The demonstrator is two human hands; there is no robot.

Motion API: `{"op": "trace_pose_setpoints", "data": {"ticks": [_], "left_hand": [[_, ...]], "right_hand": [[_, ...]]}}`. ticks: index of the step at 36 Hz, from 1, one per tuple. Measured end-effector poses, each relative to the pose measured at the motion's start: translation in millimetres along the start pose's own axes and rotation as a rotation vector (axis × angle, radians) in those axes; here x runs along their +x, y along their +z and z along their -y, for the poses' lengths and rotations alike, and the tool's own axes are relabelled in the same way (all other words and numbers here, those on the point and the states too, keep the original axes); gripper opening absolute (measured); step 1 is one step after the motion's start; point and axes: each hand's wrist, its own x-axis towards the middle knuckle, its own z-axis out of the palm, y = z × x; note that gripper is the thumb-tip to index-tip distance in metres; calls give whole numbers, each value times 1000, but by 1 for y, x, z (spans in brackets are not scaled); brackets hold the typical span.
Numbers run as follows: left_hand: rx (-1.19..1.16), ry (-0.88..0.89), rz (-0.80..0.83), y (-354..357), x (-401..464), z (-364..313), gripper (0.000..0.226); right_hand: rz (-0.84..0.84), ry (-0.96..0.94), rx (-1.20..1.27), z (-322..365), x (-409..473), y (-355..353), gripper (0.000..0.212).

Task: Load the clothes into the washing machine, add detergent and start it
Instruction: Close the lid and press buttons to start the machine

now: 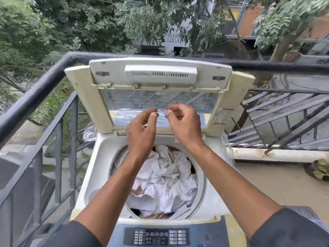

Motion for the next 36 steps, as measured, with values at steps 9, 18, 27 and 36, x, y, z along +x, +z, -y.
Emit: {"op": "trace_pose_setpoints", "data": {"ticks": [9,18,27,36], "left_hand": [[443,627,-248,-16,40,-85,27],[768,610,12,-11,84,-100,44],[857,658,-89,-16,57,-80,45],[955,632,-171,-19,3,-67,41]], "right_hand": [[-408,-609,-416,76,24,-35,22],[-277,-583,-726,70,75,-36,37],[-309,-594,-782,61,44,-35,37],[-260,-627,-888,66,5,-53,37]]}}
